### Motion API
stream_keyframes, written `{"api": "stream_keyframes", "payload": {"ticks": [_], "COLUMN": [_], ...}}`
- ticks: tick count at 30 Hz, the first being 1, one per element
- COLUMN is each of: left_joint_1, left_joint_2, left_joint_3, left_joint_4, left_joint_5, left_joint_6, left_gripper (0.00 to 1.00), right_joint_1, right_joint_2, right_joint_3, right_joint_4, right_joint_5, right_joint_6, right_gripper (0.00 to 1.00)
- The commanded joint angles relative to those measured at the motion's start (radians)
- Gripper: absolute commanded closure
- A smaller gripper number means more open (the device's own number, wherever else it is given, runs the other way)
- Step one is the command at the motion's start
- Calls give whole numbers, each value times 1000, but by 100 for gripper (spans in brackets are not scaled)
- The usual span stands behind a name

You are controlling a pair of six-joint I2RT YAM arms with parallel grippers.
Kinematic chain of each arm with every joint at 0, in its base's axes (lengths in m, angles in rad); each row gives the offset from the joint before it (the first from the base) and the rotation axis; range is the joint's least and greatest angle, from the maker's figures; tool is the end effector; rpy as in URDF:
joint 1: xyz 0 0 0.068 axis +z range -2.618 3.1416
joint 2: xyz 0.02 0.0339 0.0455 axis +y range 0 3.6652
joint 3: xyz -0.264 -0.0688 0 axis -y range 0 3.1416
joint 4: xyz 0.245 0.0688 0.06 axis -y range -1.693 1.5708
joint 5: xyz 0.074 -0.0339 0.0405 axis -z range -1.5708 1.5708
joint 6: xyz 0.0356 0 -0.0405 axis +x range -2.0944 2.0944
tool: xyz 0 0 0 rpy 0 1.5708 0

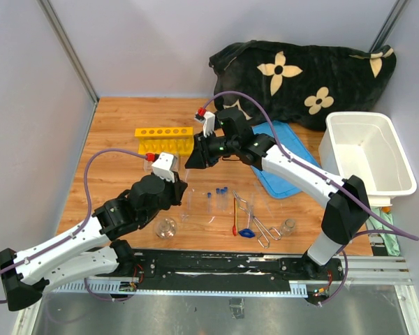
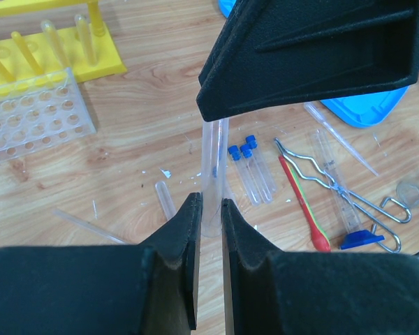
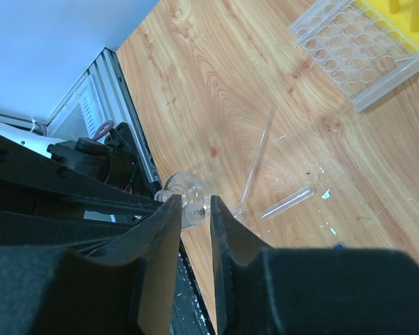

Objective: Organize the chemistry lab equipment
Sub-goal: Pick up the test tube at the center of the board.

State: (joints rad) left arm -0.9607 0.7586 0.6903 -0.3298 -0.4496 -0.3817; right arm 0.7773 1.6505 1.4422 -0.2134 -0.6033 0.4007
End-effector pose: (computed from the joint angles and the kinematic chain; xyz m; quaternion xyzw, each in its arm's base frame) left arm 0.1128 -0.1343 0.2971 0.1136 0.8134 -0.1901 0.5379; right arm 0.2620 0.2861 0.3424 -0.3086 0.7571 0.4956 0.2929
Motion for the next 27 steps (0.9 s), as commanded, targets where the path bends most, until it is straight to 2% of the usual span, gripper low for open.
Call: {"api": "stream_keyframes", "payload": {"ticks": [1,27], "left_joint_1": [-13,-16], "left_joint_2": [-15,3], "left_joint_3": [35,41], "left_joint_4": [35,35], "left_joint_5": [-22,-46], "left_joint_6": [6,9], "left_gripper": [99,99], "right_joint_1": [16,15], "right_joint_2": [-10,-33], "right_joint_3": [-7,-36], "right_joint_4": [16,45], "right_joint_5": [-32,-82], "right_joint_6": [5,22], "right_gripper": [77,77]}}
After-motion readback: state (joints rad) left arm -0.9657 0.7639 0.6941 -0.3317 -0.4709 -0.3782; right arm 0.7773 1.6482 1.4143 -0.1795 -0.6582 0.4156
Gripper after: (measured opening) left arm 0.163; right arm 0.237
